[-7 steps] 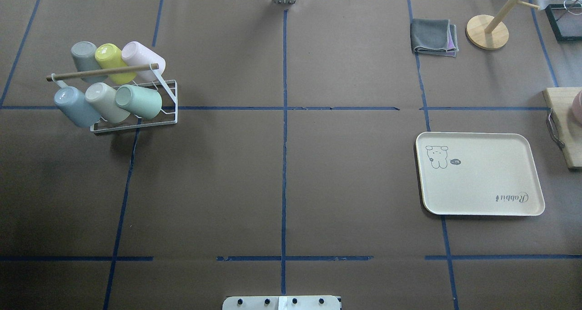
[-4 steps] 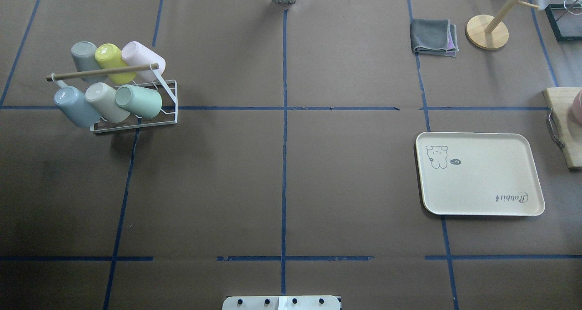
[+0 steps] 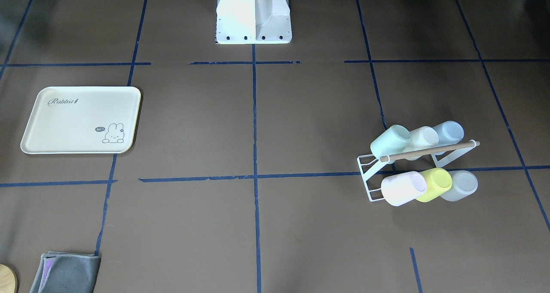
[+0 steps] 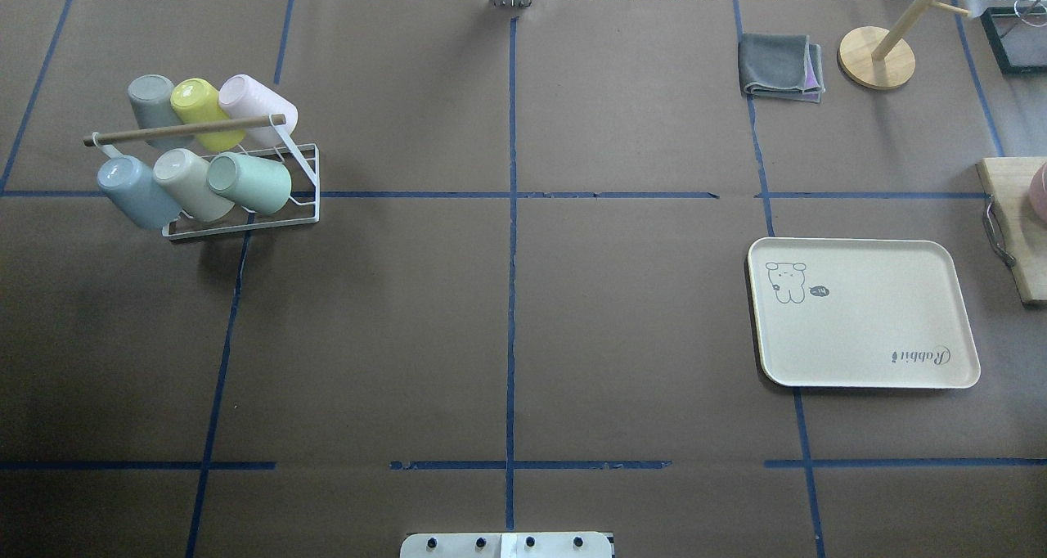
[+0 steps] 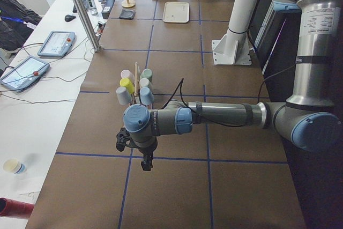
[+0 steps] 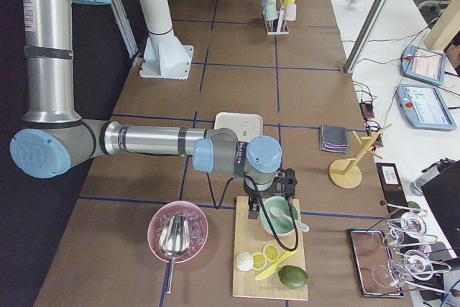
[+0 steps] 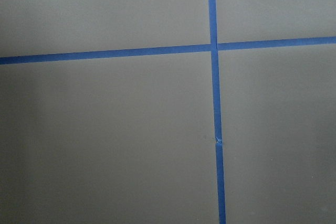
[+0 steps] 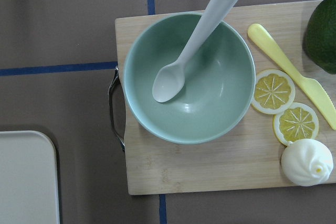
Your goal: Pick up and place green cup on tray
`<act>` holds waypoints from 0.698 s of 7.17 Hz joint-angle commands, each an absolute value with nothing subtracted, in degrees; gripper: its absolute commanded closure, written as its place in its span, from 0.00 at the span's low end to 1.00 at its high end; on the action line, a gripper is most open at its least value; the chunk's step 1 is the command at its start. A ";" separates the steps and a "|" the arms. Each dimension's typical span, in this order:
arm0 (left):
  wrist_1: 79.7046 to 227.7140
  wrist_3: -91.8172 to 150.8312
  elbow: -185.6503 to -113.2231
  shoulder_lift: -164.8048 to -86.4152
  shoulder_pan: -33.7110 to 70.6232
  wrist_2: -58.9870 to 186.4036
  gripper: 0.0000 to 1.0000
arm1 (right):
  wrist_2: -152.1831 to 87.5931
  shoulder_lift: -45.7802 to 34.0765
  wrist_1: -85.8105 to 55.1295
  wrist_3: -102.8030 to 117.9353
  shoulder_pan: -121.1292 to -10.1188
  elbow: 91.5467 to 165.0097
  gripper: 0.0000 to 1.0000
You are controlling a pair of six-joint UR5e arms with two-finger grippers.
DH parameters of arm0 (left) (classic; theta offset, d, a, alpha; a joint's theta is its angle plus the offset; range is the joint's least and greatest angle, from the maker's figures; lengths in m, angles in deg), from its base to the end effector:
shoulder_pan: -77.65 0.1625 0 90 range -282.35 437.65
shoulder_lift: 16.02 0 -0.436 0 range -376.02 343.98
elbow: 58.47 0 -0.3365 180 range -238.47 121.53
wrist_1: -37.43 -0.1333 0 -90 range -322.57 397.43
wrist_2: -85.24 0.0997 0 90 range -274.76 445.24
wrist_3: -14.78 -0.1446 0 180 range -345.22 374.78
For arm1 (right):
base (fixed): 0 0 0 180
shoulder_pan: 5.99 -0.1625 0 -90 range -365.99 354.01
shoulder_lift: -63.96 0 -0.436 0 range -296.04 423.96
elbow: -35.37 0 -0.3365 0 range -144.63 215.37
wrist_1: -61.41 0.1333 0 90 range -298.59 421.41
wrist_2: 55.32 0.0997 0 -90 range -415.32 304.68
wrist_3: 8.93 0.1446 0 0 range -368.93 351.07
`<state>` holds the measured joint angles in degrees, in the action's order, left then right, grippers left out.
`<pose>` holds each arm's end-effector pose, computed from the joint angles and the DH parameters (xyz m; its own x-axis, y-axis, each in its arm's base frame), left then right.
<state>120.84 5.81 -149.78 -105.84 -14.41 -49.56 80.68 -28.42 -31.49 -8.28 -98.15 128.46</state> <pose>-0.0467 -0.4231 0.7035 0.7036 0.0637 -0.7077 -0.0748 0.9971 0.0154 0.0449 -0.4128 0.6981 0.6927 0.0650 0.7183 -0.0455 0.9979 -0.0464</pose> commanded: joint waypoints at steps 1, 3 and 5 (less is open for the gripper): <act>120.93 5.72 -149.87 -105.84 -14.37 -49.58 0.00 | 80.65 -27.63 -31.49 -8.23 -97.93 128.45 0.00; 120.93 5.46 -150.05 -105.84 -14.46 -49.58 0.00 | 80.65 -27.10 -31.49 -8.06 -96.71 128.36 0.00; 121.01 5.29 -150.31 -105.93 -14.46 -49.58 0.00 | 80.47 -28.23 -27.49 -7.53 -96.08 127.57 0.00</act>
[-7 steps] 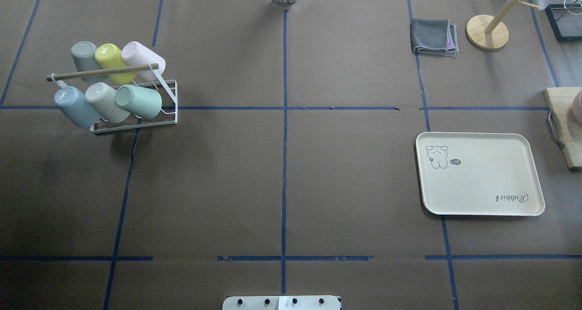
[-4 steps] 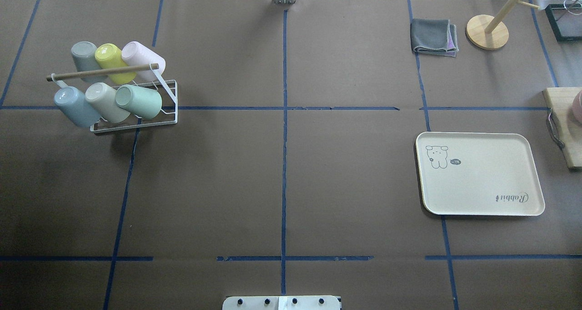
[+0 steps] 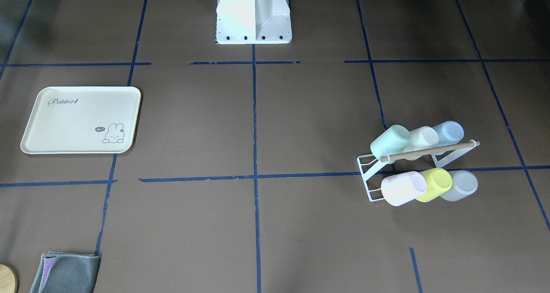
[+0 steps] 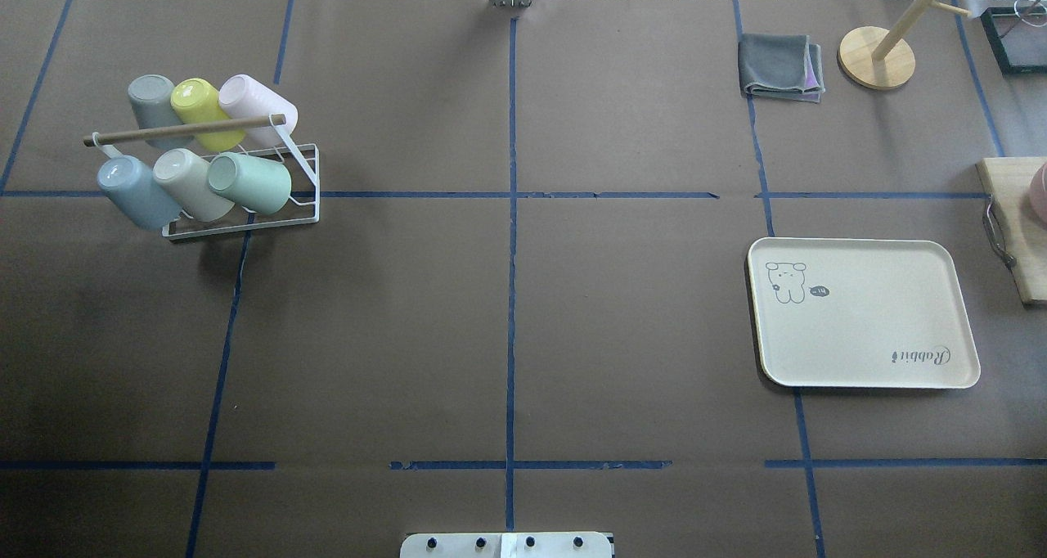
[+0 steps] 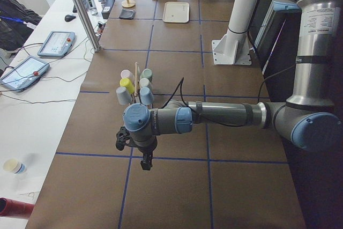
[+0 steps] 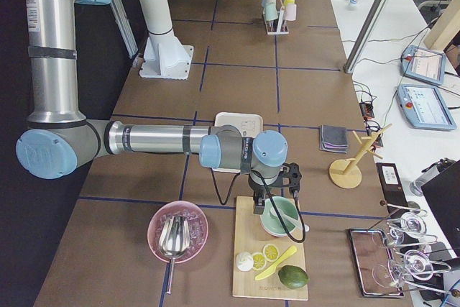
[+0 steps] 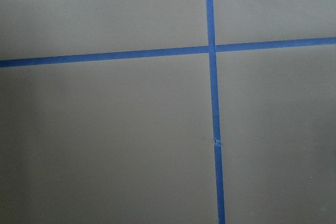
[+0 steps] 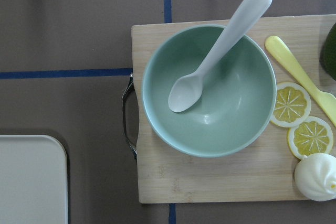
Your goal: Pick up and place green cup on tray
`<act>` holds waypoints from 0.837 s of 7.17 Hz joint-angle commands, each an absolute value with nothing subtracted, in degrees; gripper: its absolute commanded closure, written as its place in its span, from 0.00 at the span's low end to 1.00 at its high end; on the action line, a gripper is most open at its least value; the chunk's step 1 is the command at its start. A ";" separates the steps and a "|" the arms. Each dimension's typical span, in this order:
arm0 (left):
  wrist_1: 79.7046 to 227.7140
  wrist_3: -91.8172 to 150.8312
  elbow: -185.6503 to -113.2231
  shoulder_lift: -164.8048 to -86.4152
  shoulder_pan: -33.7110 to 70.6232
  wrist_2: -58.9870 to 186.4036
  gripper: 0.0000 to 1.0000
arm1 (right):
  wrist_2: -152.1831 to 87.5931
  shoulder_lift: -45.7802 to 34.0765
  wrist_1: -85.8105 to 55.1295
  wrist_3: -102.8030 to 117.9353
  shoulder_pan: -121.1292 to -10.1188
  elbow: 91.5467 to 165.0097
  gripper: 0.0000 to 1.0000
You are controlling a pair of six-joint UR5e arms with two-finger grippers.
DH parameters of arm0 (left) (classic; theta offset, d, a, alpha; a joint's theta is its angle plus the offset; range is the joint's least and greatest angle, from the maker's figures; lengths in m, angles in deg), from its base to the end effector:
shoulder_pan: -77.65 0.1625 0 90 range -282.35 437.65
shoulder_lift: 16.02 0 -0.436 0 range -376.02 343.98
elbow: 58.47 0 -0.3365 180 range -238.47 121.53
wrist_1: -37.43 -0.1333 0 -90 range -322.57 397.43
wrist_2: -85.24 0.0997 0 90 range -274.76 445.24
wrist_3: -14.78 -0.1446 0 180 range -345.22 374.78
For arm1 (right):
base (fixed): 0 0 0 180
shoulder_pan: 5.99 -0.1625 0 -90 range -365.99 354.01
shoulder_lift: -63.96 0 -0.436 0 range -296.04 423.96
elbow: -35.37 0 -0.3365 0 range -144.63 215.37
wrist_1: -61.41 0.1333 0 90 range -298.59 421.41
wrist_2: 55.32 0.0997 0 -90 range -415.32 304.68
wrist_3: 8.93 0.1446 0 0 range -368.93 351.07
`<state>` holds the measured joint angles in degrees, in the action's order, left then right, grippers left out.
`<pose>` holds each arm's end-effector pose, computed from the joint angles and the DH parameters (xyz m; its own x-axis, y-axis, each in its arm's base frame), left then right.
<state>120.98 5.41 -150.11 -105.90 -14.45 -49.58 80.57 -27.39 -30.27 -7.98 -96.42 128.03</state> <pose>-0.0470 -0.4245 0.7003 0.7031 0.0767 -0.7069 -0.0790 0.9964 0.0295 0.0327 -0.4250 0.6920 0.6958 0.0264 0.7178 -0.0190 0.9997 -0.0184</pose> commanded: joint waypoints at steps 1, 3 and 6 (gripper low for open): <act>121.01 5.46 -150.84 -105.84 -14.46 -49.58 0.00 | 80.21 -28.42 -24.41 -2.57 -94.08 127.66 0.00; 120.93 5.72 -151.63 -105.84 -14.46 -49.50 0.00 | 80.38 -31.47 -11.44 8.33 -91.78 128.18 0.00; 120.93 5.81 -152.50 -105.58 -14.46 -49.49 0.00 | 80.47 -35.79 -4.61 19.75 -84.76 132.47 0.00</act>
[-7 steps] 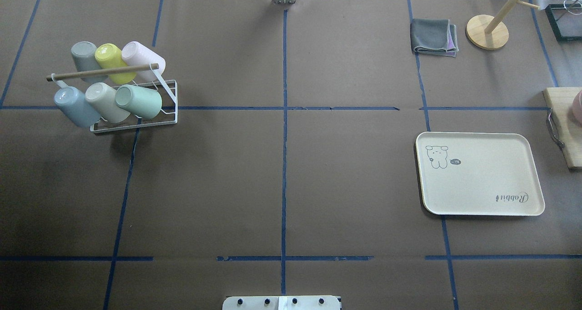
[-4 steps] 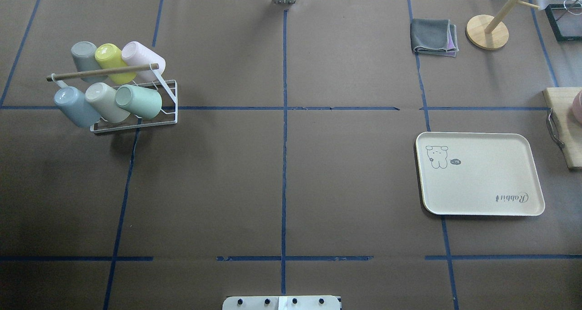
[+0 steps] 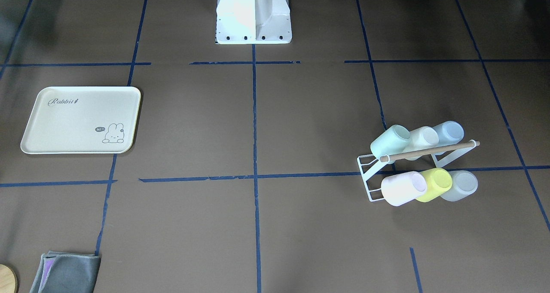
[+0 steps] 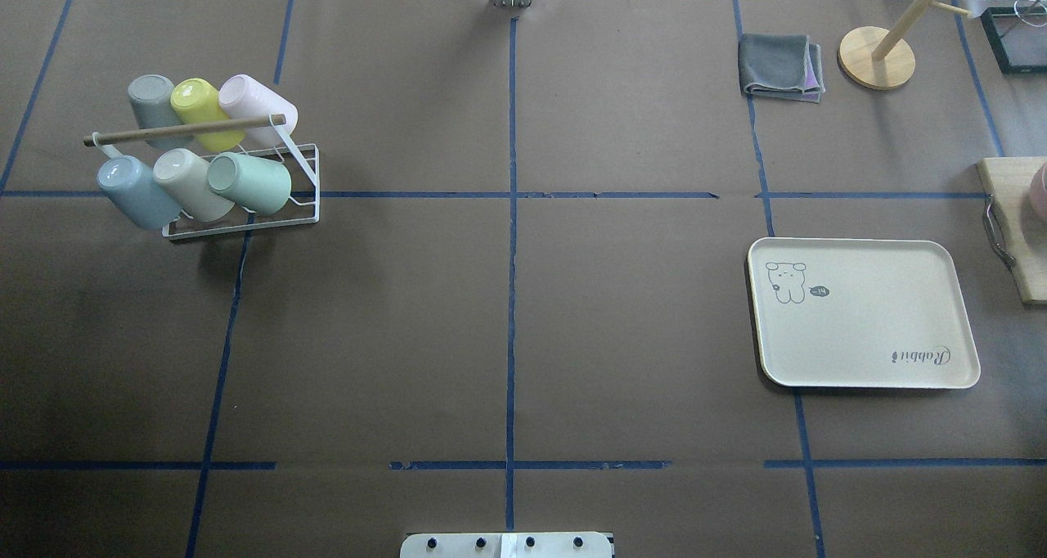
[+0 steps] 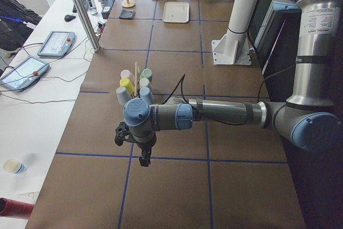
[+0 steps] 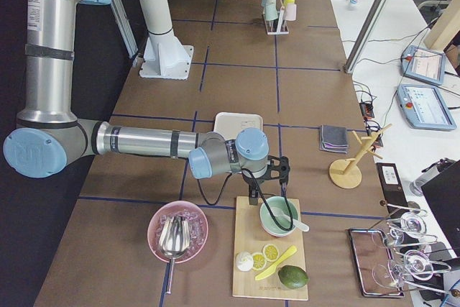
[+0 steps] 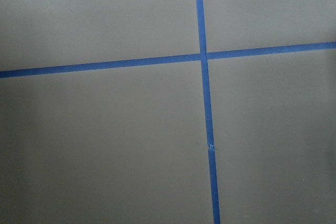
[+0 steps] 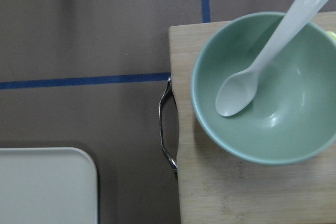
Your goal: Pick up and place green cup on tray
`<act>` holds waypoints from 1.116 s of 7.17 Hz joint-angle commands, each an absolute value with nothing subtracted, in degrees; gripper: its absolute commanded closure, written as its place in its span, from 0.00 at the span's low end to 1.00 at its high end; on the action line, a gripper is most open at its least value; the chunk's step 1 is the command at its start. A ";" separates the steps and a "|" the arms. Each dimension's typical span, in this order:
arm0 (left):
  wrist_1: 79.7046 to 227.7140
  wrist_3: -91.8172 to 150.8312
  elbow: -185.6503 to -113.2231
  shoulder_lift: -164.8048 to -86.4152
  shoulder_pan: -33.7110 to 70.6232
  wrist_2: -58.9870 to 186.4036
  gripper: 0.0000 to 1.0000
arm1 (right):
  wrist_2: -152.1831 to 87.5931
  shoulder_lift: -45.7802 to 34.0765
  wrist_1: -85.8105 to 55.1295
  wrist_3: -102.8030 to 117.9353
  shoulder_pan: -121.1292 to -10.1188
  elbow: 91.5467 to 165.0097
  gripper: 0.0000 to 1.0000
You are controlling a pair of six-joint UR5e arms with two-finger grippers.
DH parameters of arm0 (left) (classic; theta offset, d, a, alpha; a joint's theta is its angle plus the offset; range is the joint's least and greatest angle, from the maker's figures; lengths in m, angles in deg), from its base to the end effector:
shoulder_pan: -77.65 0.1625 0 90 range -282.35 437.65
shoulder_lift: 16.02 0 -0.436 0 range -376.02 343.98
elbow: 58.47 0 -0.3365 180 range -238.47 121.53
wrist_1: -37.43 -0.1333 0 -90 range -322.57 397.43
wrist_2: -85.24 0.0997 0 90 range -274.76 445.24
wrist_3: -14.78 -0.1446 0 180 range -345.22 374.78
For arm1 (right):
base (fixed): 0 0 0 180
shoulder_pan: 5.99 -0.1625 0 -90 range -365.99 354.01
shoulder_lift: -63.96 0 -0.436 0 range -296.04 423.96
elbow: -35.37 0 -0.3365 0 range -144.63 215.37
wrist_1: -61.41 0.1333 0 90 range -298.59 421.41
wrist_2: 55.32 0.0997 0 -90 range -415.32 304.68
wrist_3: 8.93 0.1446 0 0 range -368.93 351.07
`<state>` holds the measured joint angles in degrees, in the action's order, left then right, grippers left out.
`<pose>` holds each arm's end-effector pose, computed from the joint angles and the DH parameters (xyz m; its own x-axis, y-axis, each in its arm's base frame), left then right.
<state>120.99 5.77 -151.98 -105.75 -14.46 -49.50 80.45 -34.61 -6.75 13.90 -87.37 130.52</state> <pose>-0.0472 -0.4263 0.6876 0.7054 0.0916 -0.7029 -0.0746 0.9957 0.0549 -0.0302 -0.3974 0.6779 0.6595 0.0613 0.7492 -0.1234 0.9920 0.0275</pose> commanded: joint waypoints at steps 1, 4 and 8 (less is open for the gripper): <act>120.93 5.81 -153.03 -105.23 -14.46 -49.58 0.00 | 80.21 -36.93 -0.08 27.29 -81.18 132.75 0.00; 120.93 5.81 -152.95 -105.22 -14.46 -49.49 0.00 | 73.47 -37.91 5.50 36.85 -69.92 131.97 0.00; 120.93 5.90 -152.95 -105.22 -14.46 -49.49 0.00 | 73.44 -37.21 5.51 36.94 -64.36 129.59 0.00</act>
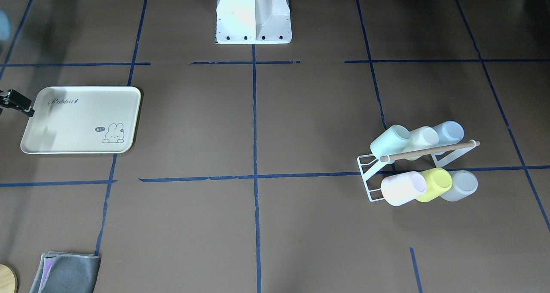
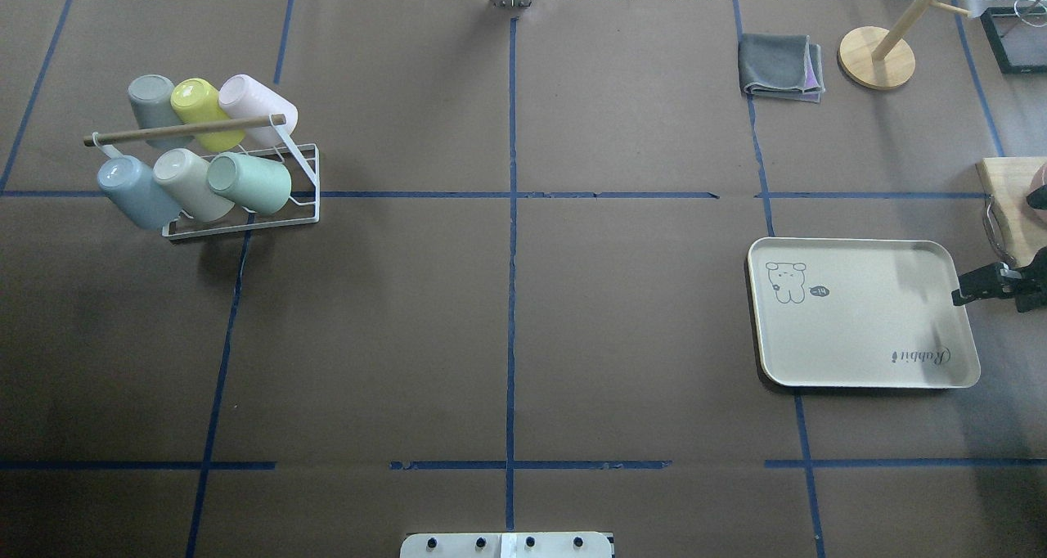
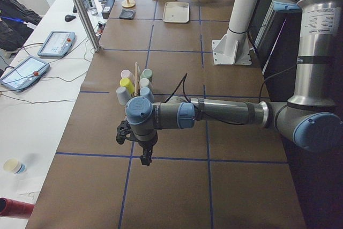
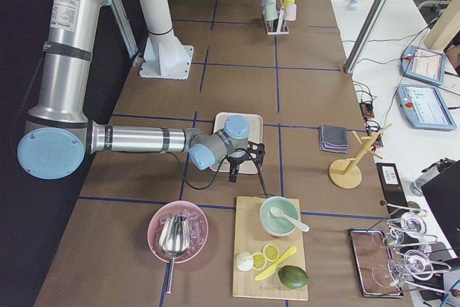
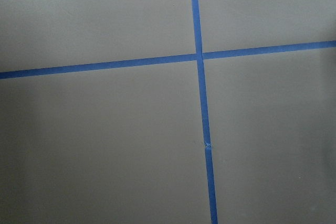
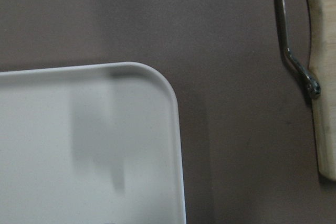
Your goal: Pick up and place green cup on tray
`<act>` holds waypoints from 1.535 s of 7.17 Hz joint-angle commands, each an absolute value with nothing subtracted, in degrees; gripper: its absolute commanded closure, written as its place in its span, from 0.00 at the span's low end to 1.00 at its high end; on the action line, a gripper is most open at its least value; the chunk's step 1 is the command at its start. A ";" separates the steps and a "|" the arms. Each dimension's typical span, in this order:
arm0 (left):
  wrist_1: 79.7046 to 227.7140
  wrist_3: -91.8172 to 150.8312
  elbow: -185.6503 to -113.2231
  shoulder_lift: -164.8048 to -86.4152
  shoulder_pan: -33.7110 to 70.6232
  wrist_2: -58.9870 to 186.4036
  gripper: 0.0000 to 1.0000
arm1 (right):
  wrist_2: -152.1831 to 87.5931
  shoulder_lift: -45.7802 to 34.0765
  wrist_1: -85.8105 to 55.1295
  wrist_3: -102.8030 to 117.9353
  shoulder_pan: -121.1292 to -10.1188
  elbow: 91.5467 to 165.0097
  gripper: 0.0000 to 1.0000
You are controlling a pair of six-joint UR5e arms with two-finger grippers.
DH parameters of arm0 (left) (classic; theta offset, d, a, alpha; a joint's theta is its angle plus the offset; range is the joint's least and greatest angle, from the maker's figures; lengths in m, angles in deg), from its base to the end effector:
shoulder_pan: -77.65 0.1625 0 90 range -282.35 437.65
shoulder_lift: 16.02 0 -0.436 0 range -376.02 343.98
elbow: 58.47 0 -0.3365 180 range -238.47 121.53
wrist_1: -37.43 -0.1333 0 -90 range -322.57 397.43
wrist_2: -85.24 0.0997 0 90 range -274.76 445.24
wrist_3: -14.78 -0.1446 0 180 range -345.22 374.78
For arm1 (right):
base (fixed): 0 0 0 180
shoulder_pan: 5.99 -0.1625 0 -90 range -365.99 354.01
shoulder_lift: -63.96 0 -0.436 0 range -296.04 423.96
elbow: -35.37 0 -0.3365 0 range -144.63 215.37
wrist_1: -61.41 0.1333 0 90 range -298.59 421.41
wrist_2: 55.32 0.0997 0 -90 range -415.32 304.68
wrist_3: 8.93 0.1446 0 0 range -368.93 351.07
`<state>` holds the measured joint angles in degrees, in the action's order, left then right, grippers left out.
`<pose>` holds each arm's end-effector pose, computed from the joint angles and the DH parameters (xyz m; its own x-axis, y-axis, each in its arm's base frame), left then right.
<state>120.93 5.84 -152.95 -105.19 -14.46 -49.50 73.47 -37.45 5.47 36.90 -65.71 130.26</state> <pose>-0.0471 -0.4225 0.6846 0.7056 0.0947 -0.7022 -0.0738 0.9955 0.0601 -0.1590 -0.3571 0.6819 0.6879 0.1011 0.7187 -0.0665 0.9949 -0.0763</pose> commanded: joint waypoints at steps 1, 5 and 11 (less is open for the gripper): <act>120.93 5.81 -152.95 -105.22 -14.46 -49.49 0.00 | 73.53 -37.21 5.51 36.86 -63.39 129.24 0.00; 121.01 5.72 -152.95 -105.31 -14.46 -49.49 0.00 | 73.62 -37.12 5.51 36.51 -62.51 127.49 0.01; 121.01 5.55 -152.60 -105.93 -14.46 -49.49 0.00 | 73.71 -37.12 5.59 36.77 -62.42 127.39 0.46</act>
